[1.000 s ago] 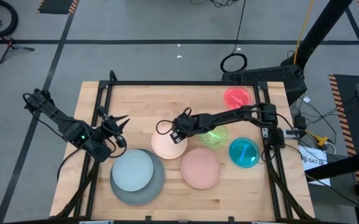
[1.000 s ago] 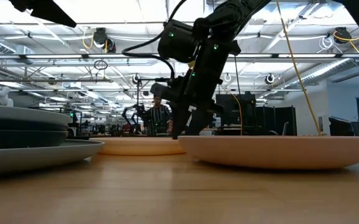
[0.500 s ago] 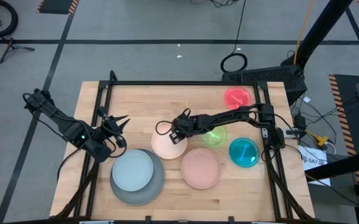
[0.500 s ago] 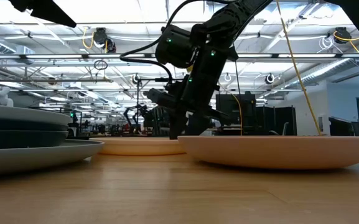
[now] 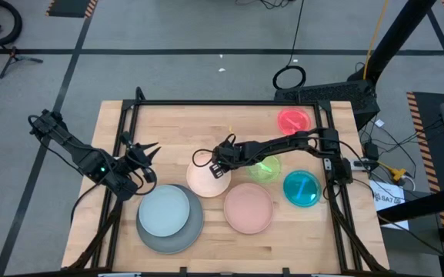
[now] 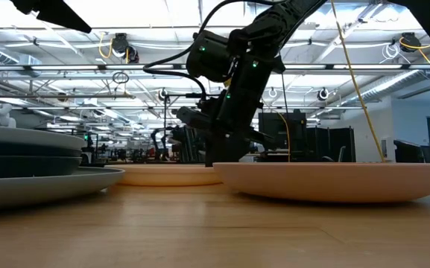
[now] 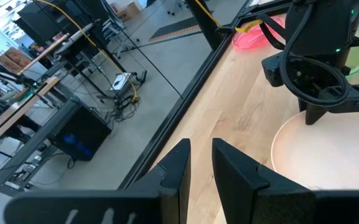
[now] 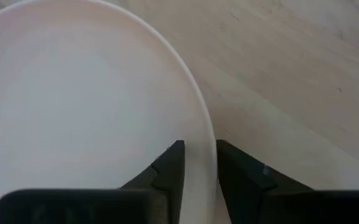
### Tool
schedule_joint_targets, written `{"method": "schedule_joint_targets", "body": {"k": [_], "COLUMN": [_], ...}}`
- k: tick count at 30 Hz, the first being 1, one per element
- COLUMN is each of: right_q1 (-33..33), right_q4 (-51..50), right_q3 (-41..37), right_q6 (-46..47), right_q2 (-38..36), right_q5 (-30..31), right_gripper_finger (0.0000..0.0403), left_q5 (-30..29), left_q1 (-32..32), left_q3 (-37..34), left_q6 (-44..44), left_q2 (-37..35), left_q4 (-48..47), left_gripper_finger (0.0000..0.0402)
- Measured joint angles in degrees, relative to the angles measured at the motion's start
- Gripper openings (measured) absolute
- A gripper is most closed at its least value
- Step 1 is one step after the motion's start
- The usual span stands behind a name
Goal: Stack plastic plates
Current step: Stack the light pink plate on top of the light blue plate
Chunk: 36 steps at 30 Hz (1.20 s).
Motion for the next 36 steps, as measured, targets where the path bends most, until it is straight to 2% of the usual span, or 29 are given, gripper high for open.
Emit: {"method": "schedule_joint_targets", "body": {"k": [9, 15, 23, 27, 29, 36], "right_q1": [-1.5, -2.3, 1.6, 5.1, 7.2, 11.6], "right_q4": [-2.4, -10.4, -23.5, -27.8, -28.8, -27.0], "right_q3": [0.0, 0.0, 0.0, 0.0, -0.1, -3.0], "right_q6": [-0.8, -2.5, -16.5, -32.5, -36.9, -39.3], "right_q2": [-0.8, -6.5, -16.1, -17.7, -17.6, -15.3], "right_q5": [-1.3, -3.0, -6.4, -6.7, -7.7, -7.6], "right_gripper_finger": [0.0152, 0.0166, 0.0159, 0.0158, 0.0158, 0.0157], "left_q5": [0.0, 0.4, 1.0, 1.0, 1.0, 1.0], "left_q1": [0.0, 0.0, 0.0, 0.0, 0.0, 0.0], "left_q3": [0.0, 0.0, 0.0, 0.0, 0.0, 0.0], "left_q6": [0.0, -0.2, -0.1, -0.1, -0.1, -0.1], "left_q2": [0.0, 0.0, 0.0, 0.0, 0.0, 0.0], "left_q4": [0.0, 0.0, 0.0, 0.0, 0.0, 0.0], "left_gripper_finger": [0.0074, 0.0074, 0.0074, 0.0074, 0.0074, 0.0074]}}
